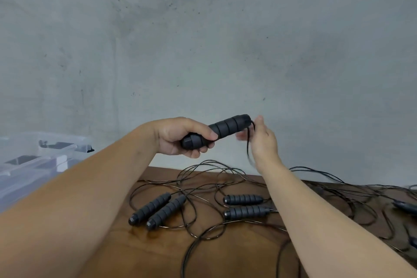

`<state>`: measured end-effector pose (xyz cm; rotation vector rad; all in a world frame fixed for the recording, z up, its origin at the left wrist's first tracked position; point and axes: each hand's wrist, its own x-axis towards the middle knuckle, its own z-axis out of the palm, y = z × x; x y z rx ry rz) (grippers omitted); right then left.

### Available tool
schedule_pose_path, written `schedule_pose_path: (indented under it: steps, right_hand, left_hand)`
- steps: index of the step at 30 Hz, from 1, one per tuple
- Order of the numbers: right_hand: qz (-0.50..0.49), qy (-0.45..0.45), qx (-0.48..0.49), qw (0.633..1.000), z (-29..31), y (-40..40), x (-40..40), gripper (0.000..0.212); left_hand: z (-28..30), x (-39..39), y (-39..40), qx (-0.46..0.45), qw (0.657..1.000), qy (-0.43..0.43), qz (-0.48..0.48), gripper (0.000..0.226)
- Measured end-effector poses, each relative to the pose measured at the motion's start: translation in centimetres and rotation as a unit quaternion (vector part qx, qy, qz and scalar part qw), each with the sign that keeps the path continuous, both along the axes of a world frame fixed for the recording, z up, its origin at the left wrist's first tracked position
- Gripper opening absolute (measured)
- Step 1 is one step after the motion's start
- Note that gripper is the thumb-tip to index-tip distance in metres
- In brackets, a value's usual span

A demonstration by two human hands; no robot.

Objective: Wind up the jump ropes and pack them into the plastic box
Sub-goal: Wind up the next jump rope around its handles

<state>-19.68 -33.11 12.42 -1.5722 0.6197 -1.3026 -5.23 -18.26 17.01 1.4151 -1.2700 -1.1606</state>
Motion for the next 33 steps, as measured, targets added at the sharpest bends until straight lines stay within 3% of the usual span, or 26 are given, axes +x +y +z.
schedule_pose_path:
  steps: [4,8,12,15,18,21,24,27,30,33]
  right_hand:
    - [0.021,-0.017,0.047,0.999,-2.5,1.4,-1.2,0.052]
    - [-0.01,0.081,-0.017,0.997,-4.7,3.3,-1.4,0.044]
    - [0.071,0.205,-0.038,0.975,-5.1,4.4,-1.4,0.039]
    - [0.094,0.269,-0.068,0.956,-5.5,5.1,-2.1,0.03]
    - [0.105,0.334,-0.157,0.924,-5.3,5.0,-3.4,0.034]
    - [0.142,0.366,-0.152,0.907,-4.7,5.0,-4.7,0.032]
    - [0.174,0.426,-0.152,0.875,-3.9,5.3,-6.5,0.028]
    - [0.15,0.477,-0.214,0.839,-2.1,4.6,-8.9,0.024]
    - [0.122,0.478,-0.247,0.834,0.3,2.6,-10.1,0.017]
    - [0.146,0.488,-0.266,0.818,2.5,1.3,-9.9,0.005]
  left_hand:
    - [0.0,-2.1,0.3,-0.032,0.992,0.12,0.027,0.051]
    - [-0.8,-4.5,-0.3,-0.055,0.983,0.154,0.078,0.049]
    - [-2.6,-6.5,-1.7,-0.051,0.97,0.195,0.137,0.028]
    - [-3.5,-7.0,-2.2,-0.013,0.961,0.238,0.14,0.032]
    - [-3.6,-7.4,-2.4,-0.001,0.975,0.157,0.156,0.026]
    - [-3.7,-7.9,-3.1,0.0,0.983,-0.045,0.18,0.022]
    - [-3.9,-6.6,-3.5,-0.006,0.949,-0.215,0.229,0.042]
    - [-4.3,-4.9,-3.1,0.02,0.918,-0.334,0.215,0.055]
    - [-4.7,-5.1,-3.0,0.055,0.901,-0.407,0.142,0.053]
    - [-5.2,-6.1,-3.4,0.069,0.927,-0.361,0.073,0.039]
